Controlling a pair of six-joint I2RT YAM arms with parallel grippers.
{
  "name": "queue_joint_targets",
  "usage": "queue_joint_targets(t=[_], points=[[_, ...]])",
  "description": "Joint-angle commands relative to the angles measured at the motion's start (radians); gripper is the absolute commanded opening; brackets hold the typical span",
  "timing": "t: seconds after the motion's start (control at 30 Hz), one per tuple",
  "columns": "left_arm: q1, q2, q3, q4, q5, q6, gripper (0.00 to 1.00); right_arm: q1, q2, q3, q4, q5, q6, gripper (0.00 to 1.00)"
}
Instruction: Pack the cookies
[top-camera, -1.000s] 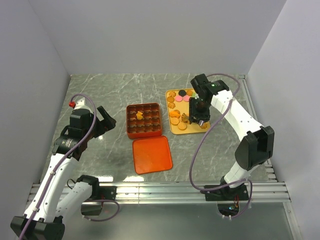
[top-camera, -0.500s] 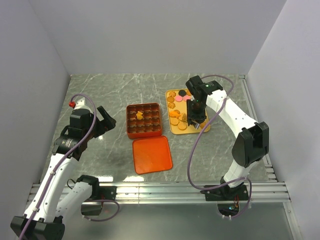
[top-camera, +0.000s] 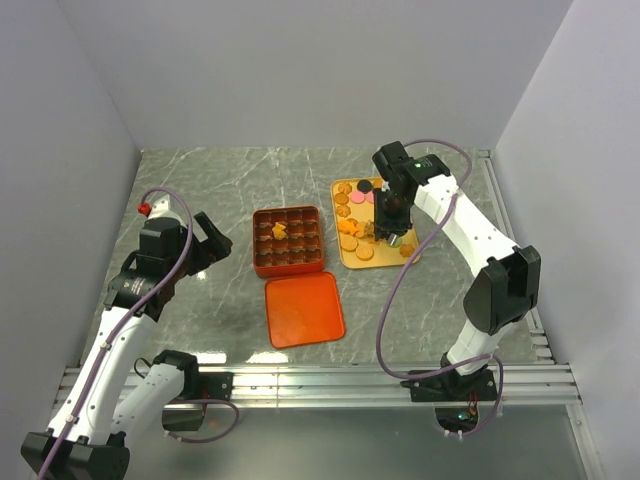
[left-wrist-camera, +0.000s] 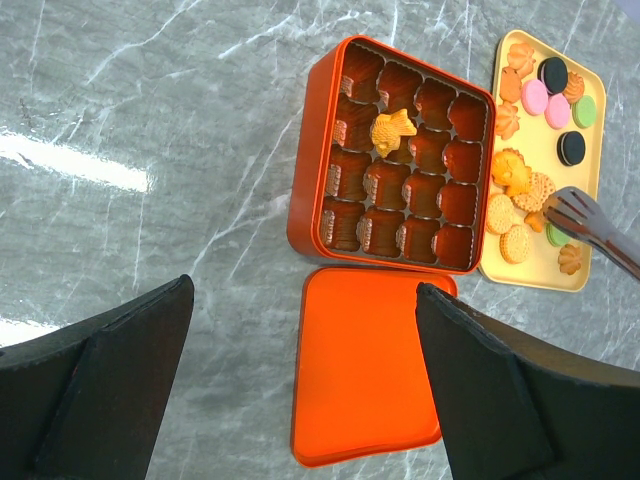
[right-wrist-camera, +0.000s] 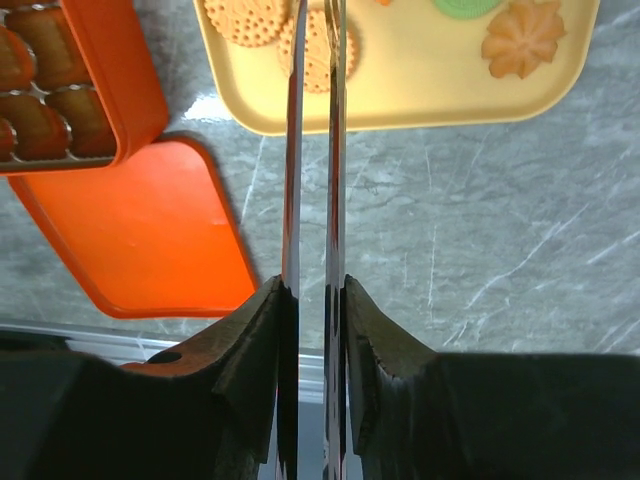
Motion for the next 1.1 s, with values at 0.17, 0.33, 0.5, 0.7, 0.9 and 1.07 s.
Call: queue_joint_targets(t=[0.17,0.33,0.5,0.7,0.9,1.07], points=[[-0.004,-0.002,0.0,0.019,0.004,0.007,0.99,0.012,0.0,0.035,0.026,0.0,0.002,0.28],[-0.004,-0.002,0.0,0.019,0.007,0.008,0.99,0.014,0.018,0.026,0.036,0.009,-0.003,0.41],[-0.004,-0.002,-0.001,0.022,0.012,0.01,0.99,0.014,0.049,0.044,0.046,0.014,-0.009,0.46],[-0.004,-0.002,0.0,0.02,0.013,0.011,0.99,0.014,0.081,0.046,0.068,0.009,-0.004,0.46],[-0.006,-0.002,0.0,0.02,0.018,0.013,0.99,0.015,0.084,0.027,0.089,0.005,0.004,0.45],[-0.004,-0.001,-0.001,0.022,0.019,0.013,0.99,0.015,0.072,0.033,0.108,-0.001,0.022,0.4]])
